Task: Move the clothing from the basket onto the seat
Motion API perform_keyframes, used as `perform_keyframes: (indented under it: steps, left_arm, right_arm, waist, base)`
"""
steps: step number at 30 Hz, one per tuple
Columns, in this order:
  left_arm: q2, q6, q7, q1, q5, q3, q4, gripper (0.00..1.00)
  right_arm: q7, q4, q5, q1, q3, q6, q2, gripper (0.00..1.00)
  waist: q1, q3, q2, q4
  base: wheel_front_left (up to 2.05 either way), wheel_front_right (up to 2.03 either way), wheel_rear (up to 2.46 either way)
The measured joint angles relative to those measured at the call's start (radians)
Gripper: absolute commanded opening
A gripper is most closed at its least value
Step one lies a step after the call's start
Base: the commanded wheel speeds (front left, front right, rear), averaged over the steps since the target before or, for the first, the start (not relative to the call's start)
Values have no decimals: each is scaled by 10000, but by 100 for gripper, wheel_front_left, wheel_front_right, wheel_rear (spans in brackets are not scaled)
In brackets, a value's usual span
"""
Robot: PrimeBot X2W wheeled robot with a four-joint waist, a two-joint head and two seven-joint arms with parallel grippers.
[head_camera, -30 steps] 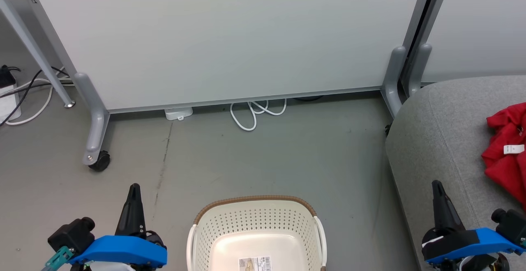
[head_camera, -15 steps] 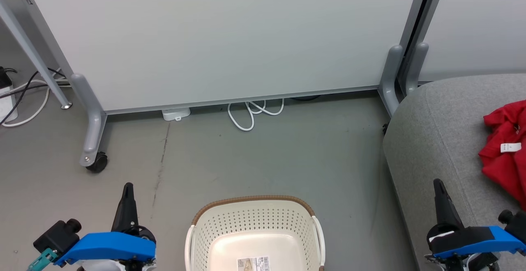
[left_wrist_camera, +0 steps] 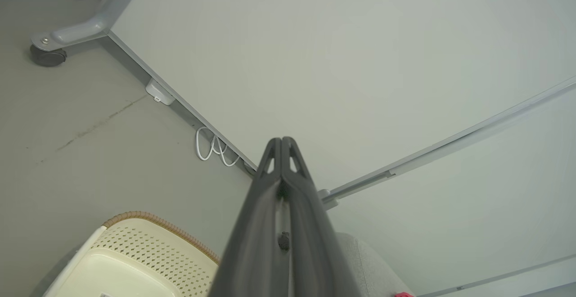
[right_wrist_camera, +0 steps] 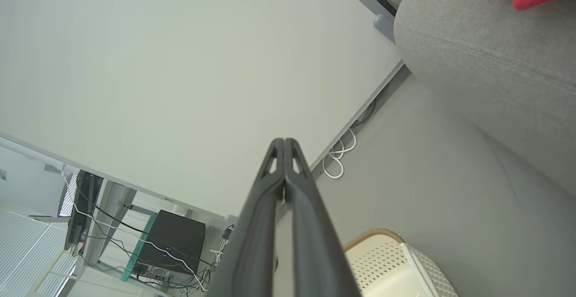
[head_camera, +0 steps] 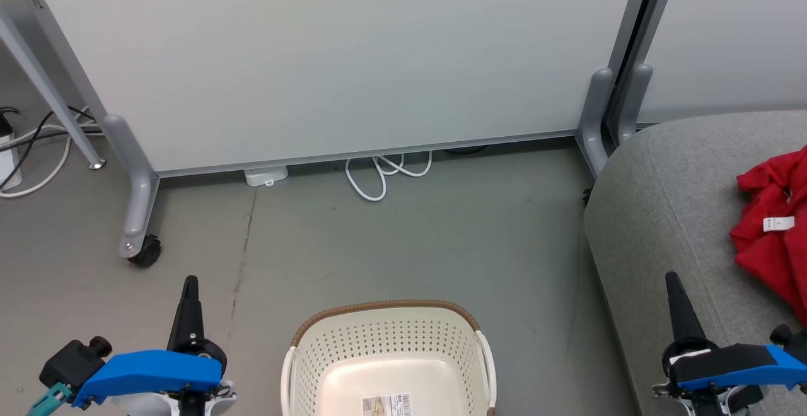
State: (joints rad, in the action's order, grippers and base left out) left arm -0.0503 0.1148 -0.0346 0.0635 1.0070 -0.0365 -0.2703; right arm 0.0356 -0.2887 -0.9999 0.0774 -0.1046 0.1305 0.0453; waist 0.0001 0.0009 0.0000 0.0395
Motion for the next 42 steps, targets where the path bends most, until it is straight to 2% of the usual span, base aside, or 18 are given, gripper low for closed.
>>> perform_keyframes:
  steps: [42]
  left_arm:
    - [0,88,1009,248,4056,-510,148,0]
  right_arm:
    - [-1018,272,-4123,181,-59,0,12,0]
  waist:
    - [0,13,0,-242]
  base:
    - [0,0,0]
